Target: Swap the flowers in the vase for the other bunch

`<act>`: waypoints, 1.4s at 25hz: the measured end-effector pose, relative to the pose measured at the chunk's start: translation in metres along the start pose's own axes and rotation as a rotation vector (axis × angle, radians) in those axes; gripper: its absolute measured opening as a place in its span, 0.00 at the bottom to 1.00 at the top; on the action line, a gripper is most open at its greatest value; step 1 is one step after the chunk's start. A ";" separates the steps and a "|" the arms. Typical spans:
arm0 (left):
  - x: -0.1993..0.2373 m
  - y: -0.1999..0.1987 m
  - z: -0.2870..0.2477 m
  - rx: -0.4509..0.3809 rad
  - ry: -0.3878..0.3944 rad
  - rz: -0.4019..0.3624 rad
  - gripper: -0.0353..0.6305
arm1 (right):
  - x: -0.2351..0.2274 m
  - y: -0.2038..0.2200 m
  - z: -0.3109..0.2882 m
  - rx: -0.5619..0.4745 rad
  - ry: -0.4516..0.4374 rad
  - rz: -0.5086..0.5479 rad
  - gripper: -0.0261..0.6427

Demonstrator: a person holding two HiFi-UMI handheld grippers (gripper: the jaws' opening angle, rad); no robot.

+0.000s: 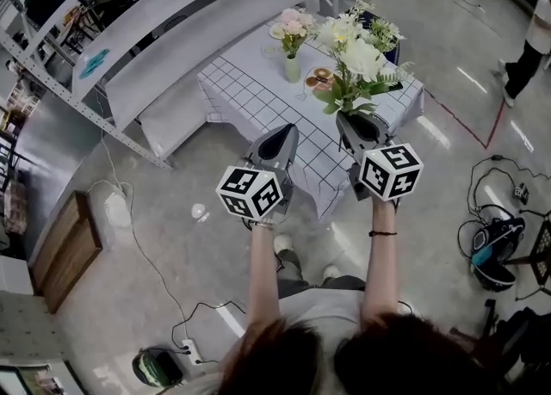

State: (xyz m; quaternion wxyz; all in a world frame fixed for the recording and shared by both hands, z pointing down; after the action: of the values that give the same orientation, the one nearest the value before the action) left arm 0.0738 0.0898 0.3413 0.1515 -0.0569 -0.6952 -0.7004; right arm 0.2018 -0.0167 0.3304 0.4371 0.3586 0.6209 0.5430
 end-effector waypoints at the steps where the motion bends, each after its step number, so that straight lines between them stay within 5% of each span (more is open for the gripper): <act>1: 0.006 -0.002 -0.003 0.000 0.014 0.000 0.07 | 0.000 0.001 -0.006 -0.001 0.009 -0.003 0.10; 35: 0.178 -0.025 -0.036 0.100 0.100 0.059 0.07 | 0.010 0.015 -0.125 -0.026 0.251 -0.057 0.10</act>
State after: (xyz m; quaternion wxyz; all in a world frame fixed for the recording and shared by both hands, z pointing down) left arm -0.0977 0.0304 0.3680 0.2090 -0.0347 -0.7191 -0.6619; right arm 0.0814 -0.0503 0.3471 0.3759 0.2645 0.6733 0.5791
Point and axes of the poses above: the fingertips, and each gripper's own axes: z backward along the fingers, x to its left, y out of its underside, the point moved 5 cm from there along z, backward along the fingers, and after that the axes turned 3 degrees about z, right-handed, at the moved point
